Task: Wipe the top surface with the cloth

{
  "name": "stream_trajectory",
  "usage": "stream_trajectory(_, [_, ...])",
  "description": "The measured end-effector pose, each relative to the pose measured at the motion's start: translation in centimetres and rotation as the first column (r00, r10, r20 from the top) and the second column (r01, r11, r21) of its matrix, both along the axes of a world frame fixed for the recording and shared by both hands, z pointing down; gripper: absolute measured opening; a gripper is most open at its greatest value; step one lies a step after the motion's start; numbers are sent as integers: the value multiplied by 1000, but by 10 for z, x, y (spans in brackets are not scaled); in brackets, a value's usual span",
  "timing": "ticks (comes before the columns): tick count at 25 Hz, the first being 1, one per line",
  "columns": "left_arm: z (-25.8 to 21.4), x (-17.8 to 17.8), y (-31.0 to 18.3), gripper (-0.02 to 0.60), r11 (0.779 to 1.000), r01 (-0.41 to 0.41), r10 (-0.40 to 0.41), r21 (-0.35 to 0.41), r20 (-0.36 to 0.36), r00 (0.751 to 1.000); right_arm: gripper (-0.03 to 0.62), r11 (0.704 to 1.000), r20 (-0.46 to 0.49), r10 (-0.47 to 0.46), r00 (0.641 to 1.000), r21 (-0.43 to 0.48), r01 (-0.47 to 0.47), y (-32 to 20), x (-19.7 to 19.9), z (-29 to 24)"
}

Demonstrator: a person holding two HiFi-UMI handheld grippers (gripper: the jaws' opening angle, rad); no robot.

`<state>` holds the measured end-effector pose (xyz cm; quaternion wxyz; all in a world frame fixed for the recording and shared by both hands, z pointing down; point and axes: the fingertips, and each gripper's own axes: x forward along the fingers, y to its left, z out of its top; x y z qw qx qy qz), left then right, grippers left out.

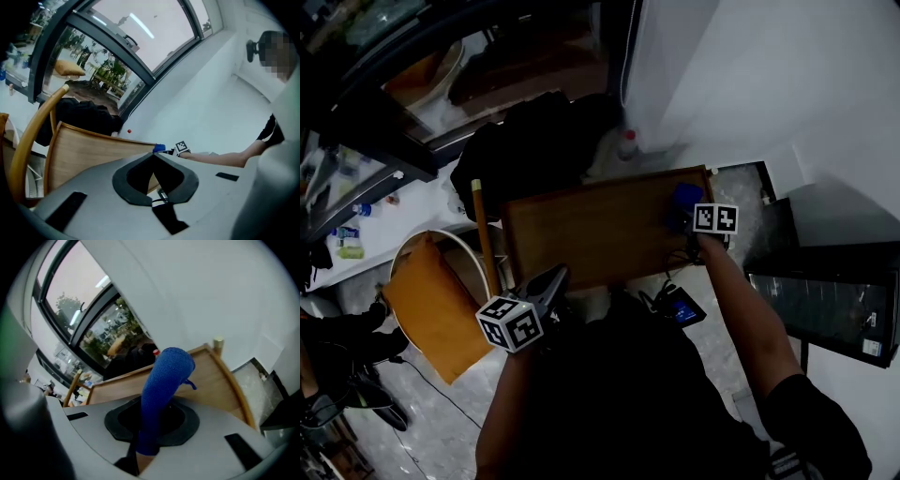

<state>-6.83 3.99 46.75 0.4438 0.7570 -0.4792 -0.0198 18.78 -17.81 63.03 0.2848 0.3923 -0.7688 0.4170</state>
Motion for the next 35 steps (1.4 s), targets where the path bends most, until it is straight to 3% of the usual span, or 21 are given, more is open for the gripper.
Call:
stream_trajectory(3, [-7,-26,15,11,1000,-19,19,15,16,1000,69,994,97,-105,990,8,105,37,-89,-11])
stream_trajectory(6, [-8,-59,34,11,1000,-2,2,13,17,1000,69,974,195,-223,955,7,226,78,-188,-18])
stream_trajectory(11, [2,-117,70,10,999,35,-34,-20,34,999,69,901,291,-413,863,-4,433,151,-338,-16])
stream_trajectory(15, [10,-145,95,11,998,54,-53,-44,34,998,69,835,270,-506,820,-88,544,206,-405,18])
stream_trajectory(19, [16,-157,111,10,996,54,-51,-66,34,998,69,807,219,-550,806,-112,580,230,-425,45])
stream_trajectory(27, [26,-150,114,11,996,29,-27,-83,20,999,69,798,203,-565,800,-112,592,231,-426,54])
stream_trajectory(35, [15,-126,89,11,998,3,-1,-62,29,1000,69,805,190,-555,810,-125,580,210,-384,56])
